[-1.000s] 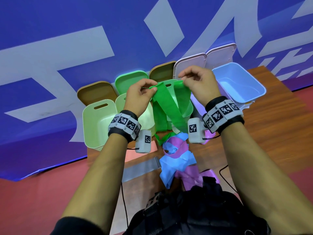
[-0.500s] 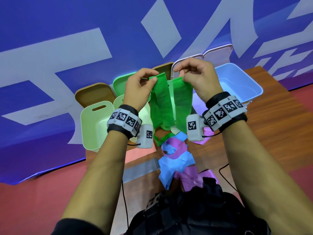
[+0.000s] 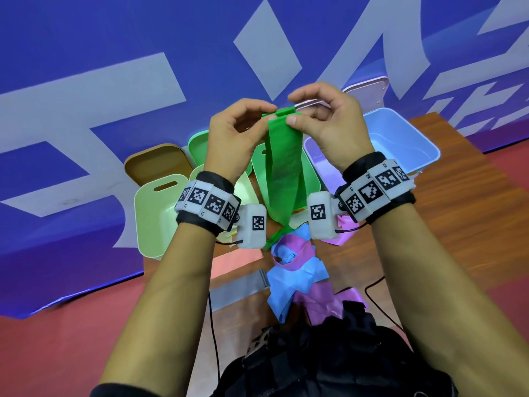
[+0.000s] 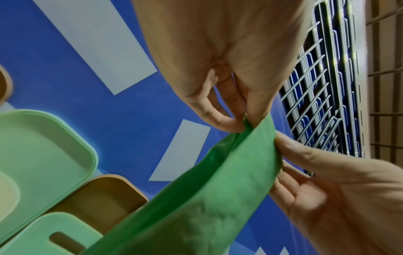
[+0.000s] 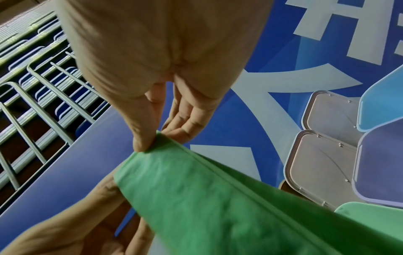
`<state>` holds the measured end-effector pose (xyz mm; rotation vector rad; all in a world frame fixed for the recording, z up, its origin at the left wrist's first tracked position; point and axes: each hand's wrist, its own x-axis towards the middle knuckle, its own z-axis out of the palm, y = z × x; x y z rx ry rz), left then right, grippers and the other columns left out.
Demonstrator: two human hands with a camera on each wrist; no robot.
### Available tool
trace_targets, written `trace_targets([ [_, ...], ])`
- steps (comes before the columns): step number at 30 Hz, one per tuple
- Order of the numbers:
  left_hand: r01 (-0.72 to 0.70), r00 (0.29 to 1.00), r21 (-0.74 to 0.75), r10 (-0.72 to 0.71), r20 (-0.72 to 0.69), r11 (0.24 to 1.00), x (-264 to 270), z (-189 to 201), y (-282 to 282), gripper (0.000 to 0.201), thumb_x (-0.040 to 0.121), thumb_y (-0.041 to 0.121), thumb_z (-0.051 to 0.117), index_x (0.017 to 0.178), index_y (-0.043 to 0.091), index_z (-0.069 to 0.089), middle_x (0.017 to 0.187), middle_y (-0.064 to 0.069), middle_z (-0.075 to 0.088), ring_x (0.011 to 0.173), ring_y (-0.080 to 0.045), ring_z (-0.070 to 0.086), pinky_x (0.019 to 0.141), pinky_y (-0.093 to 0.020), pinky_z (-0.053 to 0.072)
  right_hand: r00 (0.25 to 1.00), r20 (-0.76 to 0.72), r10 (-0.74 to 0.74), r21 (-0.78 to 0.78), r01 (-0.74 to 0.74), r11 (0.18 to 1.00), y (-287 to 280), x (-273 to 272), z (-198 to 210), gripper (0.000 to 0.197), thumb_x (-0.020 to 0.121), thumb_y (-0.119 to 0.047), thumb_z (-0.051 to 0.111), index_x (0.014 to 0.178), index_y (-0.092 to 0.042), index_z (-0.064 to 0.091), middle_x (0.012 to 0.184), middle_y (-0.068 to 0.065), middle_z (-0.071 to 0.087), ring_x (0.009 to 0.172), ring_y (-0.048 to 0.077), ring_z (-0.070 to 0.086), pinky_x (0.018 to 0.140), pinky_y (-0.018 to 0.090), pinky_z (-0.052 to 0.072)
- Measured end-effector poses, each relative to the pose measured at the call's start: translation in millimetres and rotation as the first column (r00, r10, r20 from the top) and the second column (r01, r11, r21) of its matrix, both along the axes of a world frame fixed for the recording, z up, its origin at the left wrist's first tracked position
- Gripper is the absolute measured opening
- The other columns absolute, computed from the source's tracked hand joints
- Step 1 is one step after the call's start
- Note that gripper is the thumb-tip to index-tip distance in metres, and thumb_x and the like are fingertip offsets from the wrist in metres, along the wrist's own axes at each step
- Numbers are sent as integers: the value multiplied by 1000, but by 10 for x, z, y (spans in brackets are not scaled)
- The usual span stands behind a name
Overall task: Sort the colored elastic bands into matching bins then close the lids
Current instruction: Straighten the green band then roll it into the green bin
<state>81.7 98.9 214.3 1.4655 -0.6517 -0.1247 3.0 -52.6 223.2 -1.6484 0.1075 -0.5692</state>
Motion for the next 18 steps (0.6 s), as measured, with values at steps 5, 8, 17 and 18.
trace_targets([
  [5, 39, 999, -25, -40, -19, 999, -48, 63, -15, 14, 88, -2, 67, 102, -1, 69, 90, -6, 71, 85, -14, 69, 75, -24, 54, 995, 32, -92, -47, 93, 995, 18, 6, 25, 23, 81, -4, 73, 101, -14, 69, 112, 21, 63, 75, 13, 65, 82, 34, 59],
  [8, 37, 999, -29, -38, -18, 999, -47, 70, -9, 15, 89, -3, 66, 103, 0, 69, 91, -4, 72, 87, -14, 69, 76, -24, 54, 992, 25, -122, -97, 124, 988, 2, -9, 30, 20, 81, -6, 75, 91, -23, 70, 105, 15, 68, 76, 10, 64, 82, 34, 59],
  [17, 27, 1000, -15, -27, -11, 1000, -52, 48, -18, 14, 92, -2, 62, 104, -1, 70, 93, -8, 73, 88, -15, 71, 76, -25, 55, 979, -2, -206, -214, 201, 956, -35, 5, -6, 9, 80, -19, 77, 84, -26, 71, 94, 4, 71, 80, 15, 66, 80, 34, 57],
  [18, 28, 1000, -16, -28, -13, 999, -52, 47, -15, 14, 92, -2, 62, 104, 0, 70, 93, -7, 73, 87, -15, 71, 76, -25, 55, 979, -8, -203, -216, 197, 956, -37, 3, -9, 7, 80, -20, 76, 85, -24, 72, 93, 3, 71, 79, 14, 66, 80, 33, 57],
])
